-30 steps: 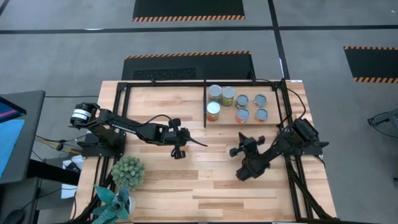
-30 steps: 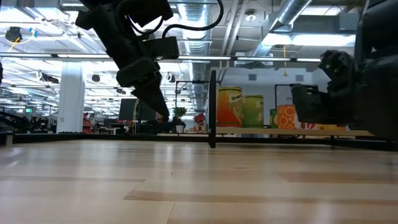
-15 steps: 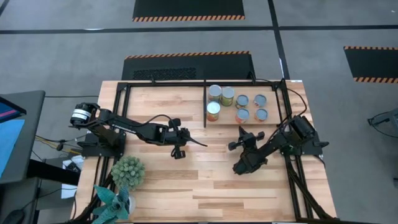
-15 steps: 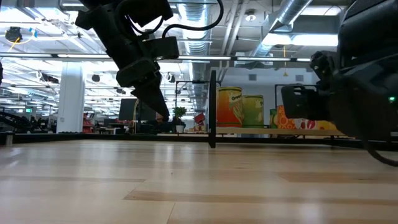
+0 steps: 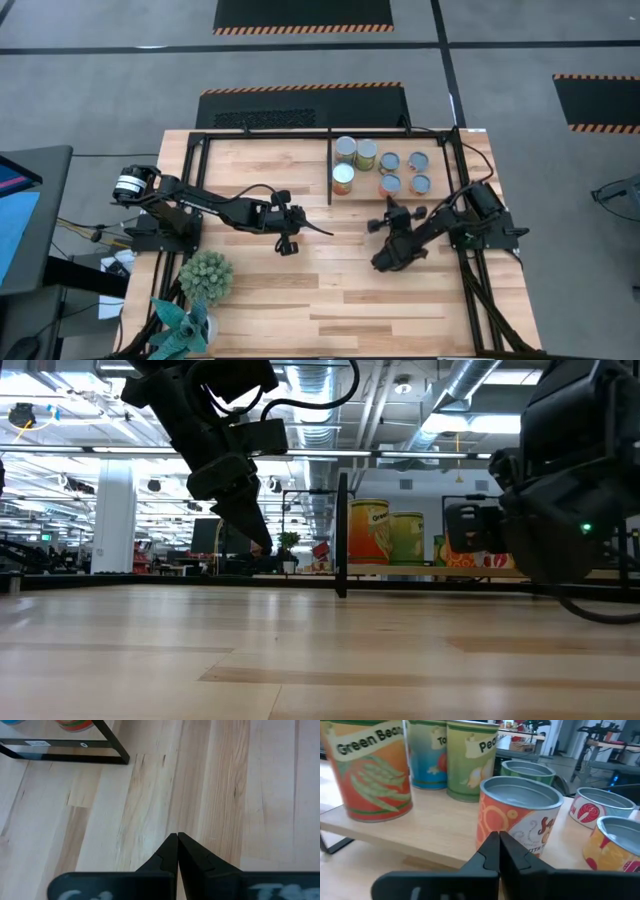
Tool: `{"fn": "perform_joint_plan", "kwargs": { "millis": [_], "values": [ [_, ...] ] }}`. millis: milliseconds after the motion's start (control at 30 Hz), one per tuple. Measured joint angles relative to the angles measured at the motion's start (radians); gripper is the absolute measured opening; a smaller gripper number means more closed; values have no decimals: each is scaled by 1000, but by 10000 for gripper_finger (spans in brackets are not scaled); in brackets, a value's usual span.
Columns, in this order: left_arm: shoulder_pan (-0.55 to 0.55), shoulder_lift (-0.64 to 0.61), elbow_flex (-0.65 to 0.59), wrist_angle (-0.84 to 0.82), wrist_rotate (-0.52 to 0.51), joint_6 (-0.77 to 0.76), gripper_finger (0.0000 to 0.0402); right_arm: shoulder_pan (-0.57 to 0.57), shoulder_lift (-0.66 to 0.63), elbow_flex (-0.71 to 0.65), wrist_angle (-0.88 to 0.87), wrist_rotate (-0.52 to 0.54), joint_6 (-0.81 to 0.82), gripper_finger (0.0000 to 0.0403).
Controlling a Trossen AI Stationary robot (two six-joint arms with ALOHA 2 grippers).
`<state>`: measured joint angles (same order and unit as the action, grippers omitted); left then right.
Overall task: Pick and place cans onto a shelf
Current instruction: Adjust the canned saucy meatballs on the shelf, then adjust the canned pineapple on the shelf
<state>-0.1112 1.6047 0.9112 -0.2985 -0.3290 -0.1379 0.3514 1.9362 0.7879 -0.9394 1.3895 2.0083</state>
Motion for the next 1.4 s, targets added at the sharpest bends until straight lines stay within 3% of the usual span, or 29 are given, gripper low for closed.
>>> {"fn": "perform_joint_plan", "kwargs": {
  "millis": [967, 1200, 1400],
  "values": [
    [0, 0, 0, -2, 1, -22, 0, -51, 0, 0, -89, -4, 14, 18],
    [0, 0, 0, -4, 1, -24, 0, 76, -111, 70, -338, -9, 109, 22],
    [0, 0, 0, -33, 8, -16, 0, 236, -267, 220, -459, -78, -114, 30]
  ]
}}
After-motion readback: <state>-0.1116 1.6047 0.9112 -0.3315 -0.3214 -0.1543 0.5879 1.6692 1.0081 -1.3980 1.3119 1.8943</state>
